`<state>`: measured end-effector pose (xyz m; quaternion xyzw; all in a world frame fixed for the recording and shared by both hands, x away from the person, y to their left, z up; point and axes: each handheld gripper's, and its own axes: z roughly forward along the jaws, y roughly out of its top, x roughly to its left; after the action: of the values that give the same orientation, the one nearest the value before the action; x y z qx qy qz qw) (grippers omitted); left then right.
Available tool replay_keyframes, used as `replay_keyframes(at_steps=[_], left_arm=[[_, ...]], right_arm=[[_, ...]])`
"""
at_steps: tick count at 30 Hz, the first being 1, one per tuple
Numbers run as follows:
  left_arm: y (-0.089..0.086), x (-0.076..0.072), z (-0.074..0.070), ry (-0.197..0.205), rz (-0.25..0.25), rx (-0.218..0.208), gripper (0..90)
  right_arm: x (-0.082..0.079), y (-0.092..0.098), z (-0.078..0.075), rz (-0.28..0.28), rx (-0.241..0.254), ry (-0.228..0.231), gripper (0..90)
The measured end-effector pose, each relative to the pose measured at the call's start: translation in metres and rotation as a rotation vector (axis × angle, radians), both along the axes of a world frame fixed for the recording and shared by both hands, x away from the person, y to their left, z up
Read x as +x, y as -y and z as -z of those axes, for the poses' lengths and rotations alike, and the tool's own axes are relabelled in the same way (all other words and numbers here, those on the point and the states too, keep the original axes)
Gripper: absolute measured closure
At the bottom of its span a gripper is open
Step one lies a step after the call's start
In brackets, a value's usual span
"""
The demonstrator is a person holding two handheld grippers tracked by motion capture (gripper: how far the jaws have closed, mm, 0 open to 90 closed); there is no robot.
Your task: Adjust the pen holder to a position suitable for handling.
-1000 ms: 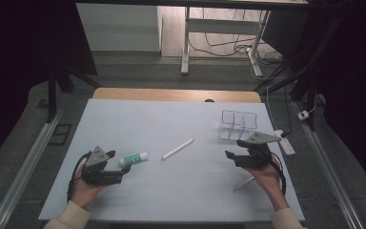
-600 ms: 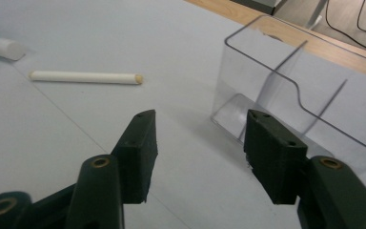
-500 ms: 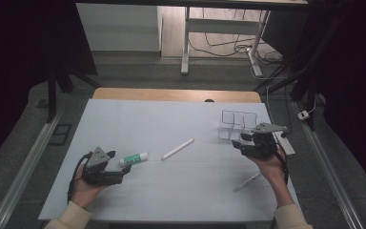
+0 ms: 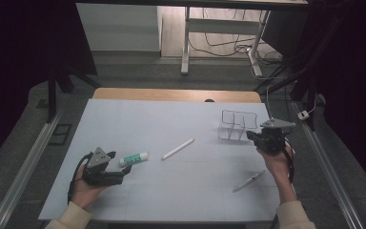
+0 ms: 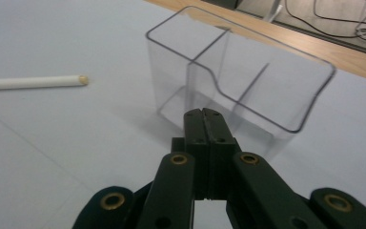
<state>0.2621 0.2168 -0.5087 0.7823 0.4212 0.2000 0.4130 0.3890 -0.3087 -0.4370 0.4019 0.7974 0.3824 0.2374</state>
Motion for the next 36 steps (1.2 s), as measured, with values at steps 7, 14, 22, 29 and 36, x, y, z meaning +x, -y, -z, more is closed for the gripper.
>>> replay_keyframes(at_steps=[7, 14, 22, 29, 36], left_arm=[[0.000, 0.000, 0.001, -0.002, 0.003, 0.001, 18.8], [0.001, 0.001, 0.001, -0.003, 0.006, 0.005, 18.8], [0.002, 0.002, 0.002, -0.004, 0.007, 0.008, 18.8], [0.002, 0.002, 0.002, -0.008, 0.005, 0.008, 18.8], [0.002, 0.002, 0.002, -0.007, 0.006, 0.011, 18.8]], right_arm=[[0.006, 0.015, -0.004, 0.047, 0.016, 0.016, 89.2], [0.017, 0.030, -0.002, 0.130, -0.005, 0.022, 89.2], [0.039, 0.042, 0.017, 0.180, -0.022, -0.039, 89.2], [0.055, 0.042, 0.034, 0.186, -0.044, -0.099, 89.2], [0.061, 0.040, 0.043, 0.189, -0.060, -0.116, 89.2]])
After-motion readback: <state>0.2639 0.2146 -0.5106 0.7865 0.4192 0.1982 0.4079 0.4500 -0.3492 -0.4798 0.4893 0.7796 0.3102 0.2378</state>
